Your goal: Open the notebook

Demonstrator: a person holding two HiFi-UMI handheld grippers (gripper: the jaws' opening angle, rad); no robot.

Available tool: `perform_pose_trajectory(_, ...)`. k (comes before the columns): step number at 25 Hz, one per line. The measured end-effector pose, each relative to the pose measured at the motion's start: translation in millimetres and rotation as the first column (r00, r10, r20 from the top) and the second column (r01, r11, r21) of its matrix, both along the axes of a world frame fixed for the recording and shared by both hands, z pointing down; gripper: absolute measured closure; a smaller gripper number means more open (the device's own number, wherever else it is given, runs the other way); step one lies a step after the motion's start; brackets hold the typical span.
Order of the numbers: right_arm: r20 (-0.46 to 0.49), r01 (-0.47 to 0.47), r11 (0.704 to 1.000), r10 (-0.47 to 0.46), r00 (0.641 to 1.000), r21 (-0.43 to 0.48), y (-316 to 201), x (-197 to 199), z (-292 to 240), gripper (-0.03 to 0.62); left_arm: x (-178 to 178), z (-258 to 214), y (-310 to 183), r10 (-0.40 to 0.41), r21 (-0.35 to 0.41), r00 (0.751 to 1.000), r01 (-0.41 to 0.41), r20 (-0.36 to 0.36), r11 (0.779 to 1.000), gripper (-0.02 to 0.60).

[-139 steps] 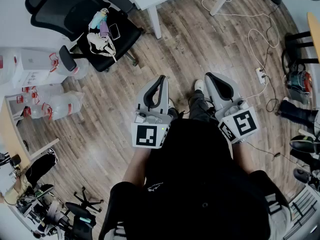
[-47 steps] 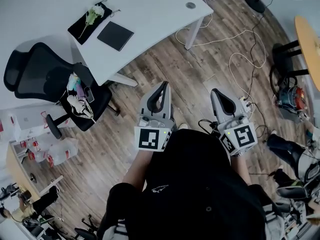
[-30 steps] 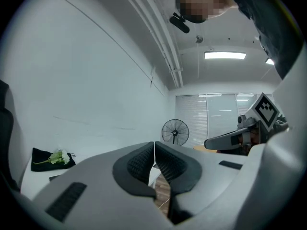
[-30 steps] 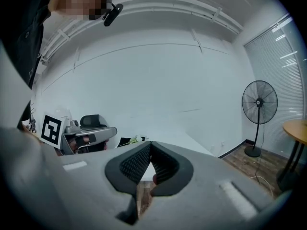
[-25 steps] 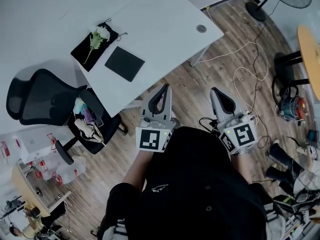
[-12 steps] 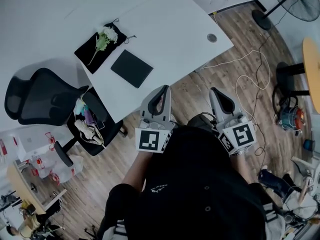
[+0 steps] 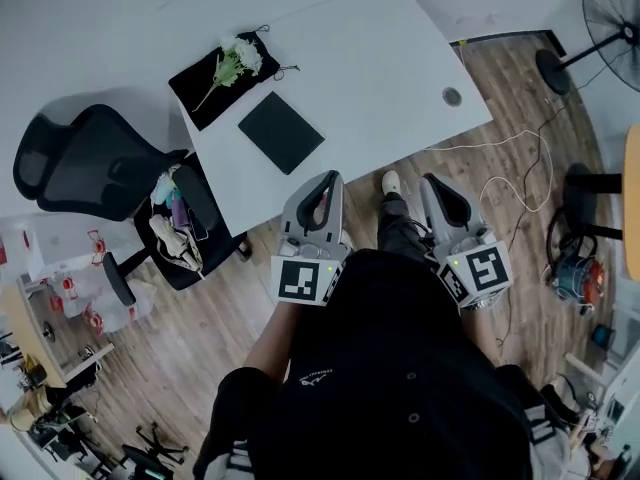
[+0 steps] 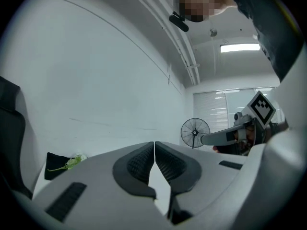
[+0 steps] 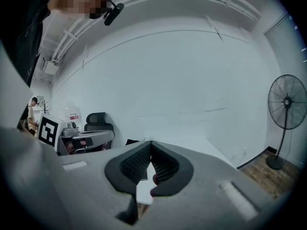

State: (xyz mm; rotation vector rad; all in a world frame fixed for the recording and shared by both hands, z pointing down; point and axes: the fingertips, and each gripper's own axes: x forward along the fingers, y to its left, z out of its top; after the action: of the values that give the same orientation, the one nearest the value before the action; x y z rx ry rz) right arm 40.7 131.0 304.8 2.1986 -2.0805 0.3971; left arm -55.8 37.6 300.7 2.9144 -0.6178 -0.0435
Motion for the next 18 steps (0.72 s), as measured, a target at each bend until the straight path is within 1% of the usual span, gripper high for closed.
perform_pose_trajectory(2,0.003,0.047,0.999,-0.047,0.999,0.0,-13,6,2,0.589,0,6,-8,-0.041,0.016,0.999,0.04,0.034,0.999,0.572)
perform_pose_trajectory(4,0.004,0.097,0.995,-0.097,0.995,-0.003,-26,12,4,0.589,3,10,-15,-0.086,0.013,0.995,0.085,0.051,0.996,0.572)
perform_pose_trajectory(9,0.003,0.221,0.975,-0.221,0.975,-0.001,-64,32,6,0.589,16,13,-36,-0.196,0.01,0.979,0.196,0.054,0.981,0.572)
perform_pose_trajectory(12,0.0,0.293,0.956,-0.293,0.956,0.001,-84,47,5,0.589,30,7,-49,-0.264,-0.003,0.964,0.264,0.03,0.965,0.572)
perform_pose_trajectory(15,-0.006,0.362,0.932,-0.362,0.932,-0.002,-104,59,4,0.589,41,7,-60,-0.324,0.0,0.945,0.324,0.042,0.946,0.572)
perform_pose_trajectory(18,-0.009,0.427,0.904,-0.427,0.904,-0.005,-120,67,4,0.589,47,9,-67,-0.382,-0.013,0.923,0.383,0.052,0.924,0.572)
